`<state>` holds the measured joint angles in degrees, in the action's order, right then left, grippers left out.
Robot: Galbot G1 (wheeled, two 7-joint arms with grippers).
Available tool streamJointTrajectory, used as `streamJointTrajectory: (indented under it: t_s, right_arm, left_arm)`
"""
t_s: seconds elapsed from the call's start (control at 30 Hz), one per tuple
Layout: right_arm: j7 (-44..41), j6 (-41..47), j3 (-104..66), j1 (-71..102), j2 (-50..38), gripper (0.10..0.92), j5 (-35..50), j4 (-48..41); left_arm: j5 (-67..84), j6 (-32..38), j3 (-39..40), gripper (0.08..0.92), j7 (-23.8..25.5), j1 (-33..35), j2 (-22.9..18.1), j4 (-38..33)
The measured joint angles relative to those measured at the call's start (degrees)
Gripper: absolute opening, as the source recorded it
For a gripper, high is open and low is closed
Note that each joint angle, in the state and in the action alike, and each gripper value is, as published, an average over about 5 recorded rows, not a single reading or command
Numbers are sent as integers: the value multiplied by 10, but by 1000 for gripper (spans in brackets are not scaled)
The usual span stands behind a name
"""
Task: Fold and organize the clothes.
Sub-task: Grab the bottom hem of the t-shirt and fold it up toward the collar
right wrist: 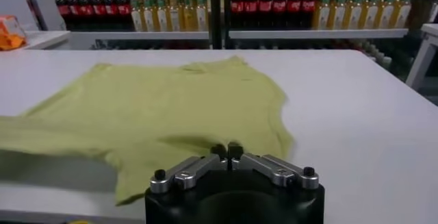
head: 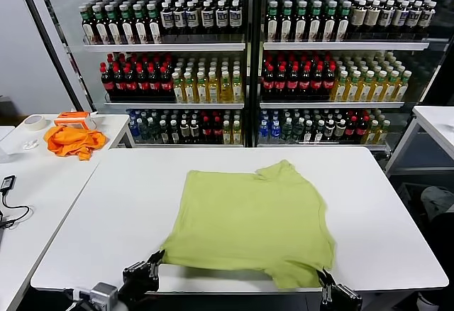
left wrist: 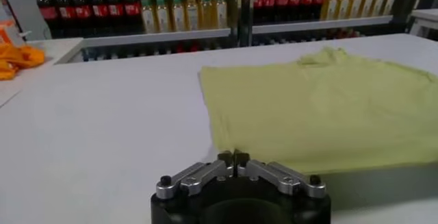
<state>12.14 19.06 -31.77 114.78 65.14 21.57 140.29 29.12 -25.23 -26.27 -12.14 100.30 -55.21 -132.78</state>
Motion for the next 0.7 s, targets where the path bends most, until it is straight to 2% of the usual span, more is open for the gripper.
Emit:
streamJointTrajectory:
  t_s: [0.23,0.7]
  right_arm:
    - [5,22,2,-55,-10,109,20,-15]
    - [28,82,38,-218,-9,109,65,-120]
  left_arm:
    - [1,13,-1,81,20,-30,6,13]
    - [37,18,57,81,75,-221,-5,146]
